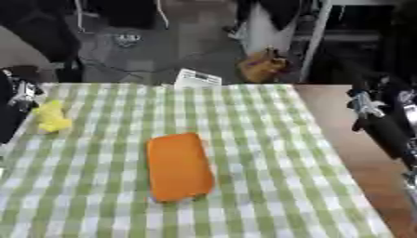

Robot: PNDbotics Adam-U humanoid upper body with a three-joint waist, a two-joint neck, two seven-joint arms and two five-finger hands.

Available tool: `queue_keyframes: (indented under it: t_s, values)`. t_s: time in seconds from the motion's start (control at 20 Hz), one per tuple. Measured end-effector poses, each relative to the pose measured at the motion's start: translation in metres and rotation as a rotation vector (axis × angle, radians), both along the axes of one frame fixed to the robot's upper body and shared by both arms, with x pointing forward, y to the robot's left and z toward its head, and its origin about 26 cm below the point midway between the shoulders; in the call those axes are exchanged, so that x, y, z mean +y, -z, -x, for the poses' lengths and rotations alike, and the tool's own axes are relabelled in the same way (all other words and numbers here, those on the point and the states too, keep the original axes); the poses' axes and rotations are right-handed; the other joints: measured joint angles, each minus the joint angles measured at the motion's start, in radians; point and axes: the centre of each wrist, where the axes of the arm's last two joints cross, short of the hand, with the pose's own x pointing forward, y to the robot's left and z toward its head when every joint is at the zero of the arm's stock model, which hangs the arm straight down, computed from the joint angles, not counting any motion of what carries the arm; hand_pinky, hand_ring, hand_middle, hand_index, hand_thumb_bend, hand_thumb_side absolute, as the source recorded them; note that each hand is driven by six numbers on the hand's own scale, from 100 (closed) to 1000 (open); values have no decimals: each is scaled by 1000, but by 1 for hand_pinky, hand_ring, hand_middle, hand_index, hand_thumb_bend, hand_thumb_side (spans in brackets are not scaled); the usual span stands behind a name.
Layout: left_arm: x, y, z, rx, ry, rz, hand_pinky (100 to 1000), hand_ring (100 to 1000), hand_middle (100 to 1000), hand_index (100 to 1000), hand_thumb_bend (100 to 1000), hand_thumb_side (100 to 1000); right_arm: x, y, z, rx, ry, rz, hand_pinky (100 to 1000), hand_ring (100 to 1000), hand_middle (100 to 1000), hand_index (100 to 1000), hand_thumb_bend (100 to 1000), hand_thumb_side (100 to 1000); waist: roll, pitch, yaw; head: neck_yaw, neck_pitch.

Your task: Pick up objects on the table and place them in the box.

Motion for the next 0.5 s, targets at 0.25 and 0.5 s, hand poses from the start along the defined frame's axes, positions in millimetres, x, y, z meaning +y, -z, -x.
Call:
queue_keyframes:
  t_s: [0.25,0.5]
  values:
    - [0,0,0,2,0,0,446,570,661,806,196,780,0,0,0,-1,-1,0,341,561,570,822,181,625,0,0,-1,0,0]
    - [0,0,0,3,1,0,446,570,662,806,198,771,0,-1,0,-2,-1,0,341,561,570,822,181,624,0,0,-4,1,0]
